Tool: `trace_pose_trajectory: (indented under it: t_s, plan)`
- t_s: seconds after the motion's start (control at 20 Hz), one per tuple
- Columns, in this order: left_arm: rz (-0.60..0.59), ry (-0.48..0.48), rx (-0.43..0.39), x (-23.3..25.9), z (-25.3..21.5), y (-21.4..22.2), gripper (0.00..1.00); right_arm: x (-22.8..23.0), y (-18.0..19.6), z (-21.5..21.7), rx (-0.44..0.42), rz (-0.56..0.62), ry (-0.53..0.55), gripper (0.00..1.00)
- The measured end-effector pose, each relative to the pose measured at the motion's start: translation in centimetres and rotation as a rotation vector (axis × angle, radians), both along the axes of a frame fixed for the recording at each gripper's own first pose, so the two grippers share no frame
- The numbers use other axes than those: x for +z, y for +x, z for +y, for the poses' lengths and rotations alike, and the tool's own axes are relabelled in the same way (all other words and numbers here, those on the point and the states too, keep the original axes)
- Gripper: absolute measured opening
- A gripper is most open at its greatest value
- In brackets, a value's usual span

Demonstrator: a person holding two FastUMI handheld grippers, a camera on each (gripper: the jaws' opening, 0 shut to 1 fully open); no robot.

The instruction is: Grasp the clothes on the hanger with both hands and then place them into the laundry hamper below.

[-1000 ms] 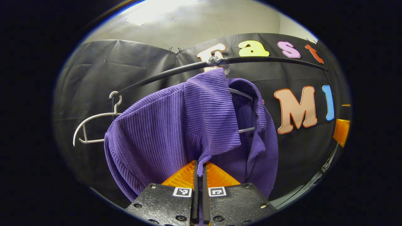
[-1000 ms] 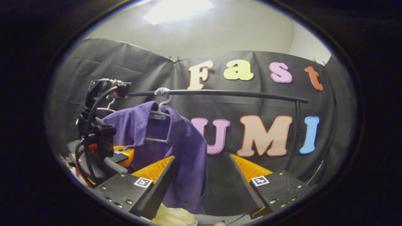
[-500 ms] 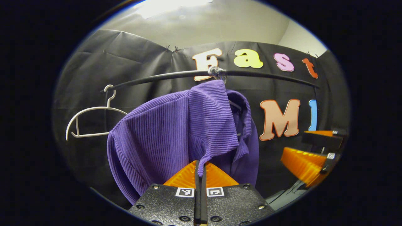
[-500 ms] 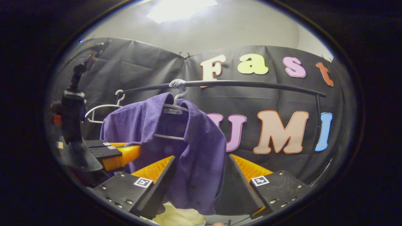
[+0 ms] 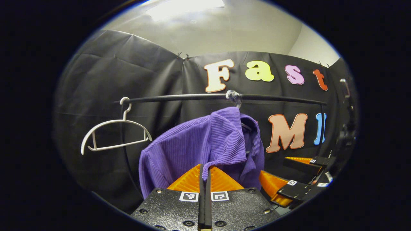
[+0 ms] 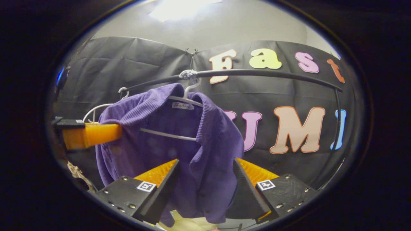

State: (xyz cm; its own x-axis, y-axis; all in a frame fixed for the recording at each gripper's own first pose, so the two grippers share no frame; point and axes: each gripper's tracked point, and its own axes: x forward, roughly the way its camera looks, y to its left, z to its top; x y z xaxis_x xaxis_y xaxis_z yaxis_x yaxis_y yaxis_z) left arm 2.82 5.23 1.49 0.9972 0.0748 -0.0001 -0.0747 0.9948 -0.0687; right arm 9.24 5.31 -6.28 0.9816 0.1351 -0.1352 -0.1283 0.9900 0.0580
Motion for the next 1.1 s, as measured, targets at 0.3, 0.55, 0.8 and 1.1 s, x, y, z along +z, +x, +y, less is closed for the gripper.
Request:
trace_pose_trajectory:
  t_s: [0.3,0.55,0.8,1.1]
  plan:
    - [-0.063,0.029,0.077,3.5,2.9,-1.6,0.0,-2.0,2.4,2.6,0.008,0.041,0.028,0.99]
    - [-0.1,0.049,0.141,5.4,5.0,-2.3,0.0,-2.7,5.1,2.6,-0.049,0.045,0.036,0.97]
    - [-0.114,0.044,0.185,6.3,6.5,-2.6,0.0,-3.2,7.2,2.3,-0.096,0.055,0.052,0.99]
    - [-0.126,0.054,0.205,6.9,7.1,-2.7,0.0,-4.7,8.4,1.6,-0.132,0.091,0.049,0.85]
